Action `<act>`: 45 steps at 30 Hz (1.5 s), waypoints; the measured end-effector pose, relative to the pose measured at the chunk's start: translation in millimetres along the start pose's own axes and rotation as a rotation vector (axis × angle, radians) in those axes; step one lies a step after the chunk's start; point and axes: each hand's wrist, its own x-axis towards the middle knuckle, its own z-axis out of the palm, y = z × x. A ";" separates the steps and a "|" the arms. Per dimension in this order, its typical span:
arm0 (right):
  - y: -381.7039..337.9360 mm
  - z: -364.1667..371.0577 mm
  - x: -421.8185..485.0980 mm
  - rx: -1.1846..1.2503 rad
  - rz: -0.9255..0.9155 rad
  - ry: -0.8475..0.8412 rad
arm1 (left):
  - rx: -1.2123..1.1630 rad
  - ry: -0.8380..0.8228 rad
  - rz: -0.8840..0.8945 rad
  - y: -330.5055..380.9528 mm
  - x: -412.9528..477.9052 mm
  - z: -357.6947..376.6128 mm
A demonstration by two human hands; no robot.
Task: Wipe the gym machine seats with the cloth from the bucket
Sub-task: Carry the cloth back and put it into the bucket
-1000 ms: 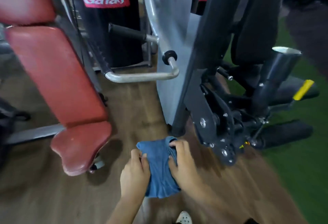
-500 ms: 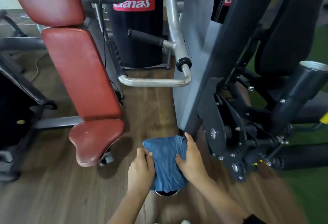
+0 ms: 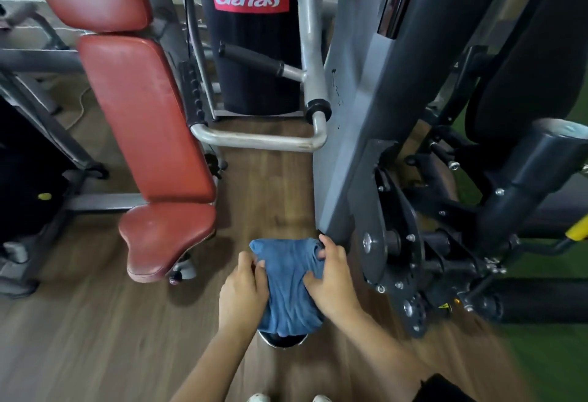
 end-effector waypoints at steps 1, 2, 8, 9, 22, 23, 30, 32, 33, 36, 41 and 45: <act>5.8 -3.2 2.7 -0.001 0.014 -0.018 | 0.000 0.006 -0.011 2.5 -2.9 5.1; 9.7 -5.2 4.7 -0.005 0.027 -0.038 | 0.000 0.009 -0.024 4.0 -5.3 9.2; 22.3 -7.9 8.6 -0.043 0.004 -0.058 | -0.020 0.038 -0.071 2.2 -22.4 25.5; 22.8 -7.9 6.7 -0.054 -0.004 -0.059 | -0.022 0.049 -0.071 -0.7 -25.1 27.5; 22.0 6.3 -10.8 -0.054 0.016 -0.010 | -0.508 -0.028 -0.495 8.6 -19.9 0.0; 20.3 6.2 -11.1 -0.062 0.018 -0.011 | -0.503 -0.029 -0.482 9.9 -17.8 -1.3; 12.7 -1.6 -4.6 -0.042 0.053 -0.103 | -0.475 -0.087 -0.357 12.4 0.8 -5.1; 9.8 -5.0 2.0 -0.053 0.071 -0.111 | -0.626 -0.154 -0.371 14.2 5.3 -8.4; 7.8 -6.6 5.8 -0.044 0.075 -0.095 | -0.673 -0.194 -0.357 14.8 7.4 -10.3; -2.0 -10.6 15.3 0.027 0.039 -0.071 | -0.647 -0.308 -0.184 15.1 12.5 -17.1; -16.5 -14.7 25.3 0.047 -0.241 -0.272 | -0.517 -0.490 0.087 24.3 20.5 -43.4; -25.2 -15.3 34.3 -0.039 -0.345 -0.505 | -0.515 -0.636 0.166 35.8 25.5 -61.8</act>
